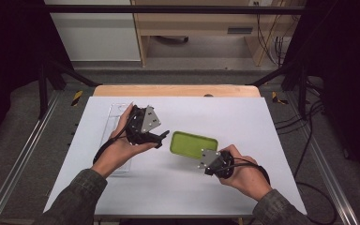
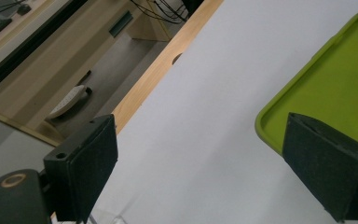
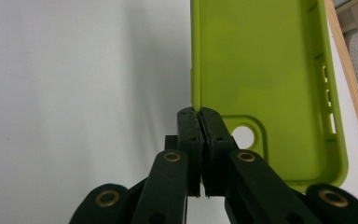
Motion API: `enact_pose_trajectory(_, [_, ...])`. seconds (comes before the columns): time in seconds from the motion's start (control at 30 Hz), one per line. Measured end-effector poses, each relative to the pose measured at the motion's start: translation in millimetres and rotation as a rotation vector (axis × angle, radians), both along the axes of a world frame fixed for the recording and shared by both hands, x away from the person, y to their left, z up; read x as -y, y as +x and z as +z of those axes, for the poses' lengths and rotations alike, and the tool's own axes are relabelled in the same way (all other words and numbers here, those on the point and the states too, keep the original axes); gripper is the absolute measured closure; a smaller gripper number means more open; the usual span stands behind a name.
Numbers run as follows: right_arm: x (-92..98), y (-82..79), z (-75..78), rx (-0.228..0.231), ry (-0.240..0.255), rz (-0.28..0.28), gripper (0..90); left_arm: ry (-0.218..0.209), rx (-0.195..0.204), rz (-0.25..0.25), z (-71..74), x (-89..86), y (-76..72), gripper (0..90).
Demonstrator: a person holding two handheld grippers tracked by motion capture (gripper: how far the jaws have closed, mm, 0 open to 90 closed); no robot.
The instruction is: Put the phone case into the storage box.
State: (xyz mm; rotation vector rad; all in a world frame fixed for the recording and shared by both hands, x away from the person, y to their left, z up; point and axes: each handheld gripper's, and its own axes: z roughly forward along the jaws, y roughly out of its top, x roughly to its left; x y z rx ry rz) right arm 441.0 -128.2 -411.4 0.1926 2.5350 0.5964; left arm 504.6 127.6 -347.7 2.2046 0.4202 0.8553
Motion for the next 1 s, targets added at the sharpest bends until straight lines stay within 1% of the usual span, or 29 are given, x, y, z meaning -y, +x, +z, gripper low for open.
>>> enact_pose_trajectory(0.07, [-0.3, 0.3, -0.2, 0.004, 0.000, 0.000, 87.9, 0.012, -0.016, -0.018, 0.0, 3.3, 2.1, 10.7])
enact_pose_trajectory(0.23, [-2.0, 1.3, -2.8, 0.005, -0.004, -0.007, 87.8, 0.033, -0.043, -0.026, 0.5, 8.9, 9.5, 10.6])
enact_pose_trajectory(0.4, [-4.9, -0.3, -2.9, 0.008, -0.010, 0.003, 87.9, 0.033, -0.057, -0.032, 1.1, 12.9, 14.0, 10.4])
enact_pose_trajectory(0.5, [-7.4, -1.0, -2.6, 0.012, -0.012, 0.009, 87.9, 0.046, -0.066, -0.034, -1.1, 17.7, 16.8, 10.4])
enact_pose_trajectory(0.63, [-9.6, -1.4, -2.1, 0.017, -0.013, 0.010, 87.9, 0.063, -0.073, -0.046, -3.4, 24.4, 16.8, 10.7])
enact_pose_trajectory(0.77, [-10.7, -2.4, -0.2, 0.020, -0.016, 0.013, 87.9, 0.084, -0.073, -0.064, -3.0, 29.9, 16.1, 11.2])
enact_pose_trajectory(0.8, [-11.0, -2.3, 0.6, 0.022, -0.021, 0.013, 87.9, 0.096, -0.069, -0.063, -2.0, 31.1, 16.3, 11.3])
enact_pose_trajectory(0.87, [-11.8, -2.4, 1.7, 0.024, -0.021, 0.015, 87.9, 0.108, -0.061, -0.063, 0.8, 33.2, 16.8, 11.2])
enact_pose_trajectory(1.0, [-13.9, -3.4, 3.4, 0.028, -0.021, 0.019, 87.9, 0.114, -0.047, -0.062, 7.2, 37.3, 16.7, 11.2])
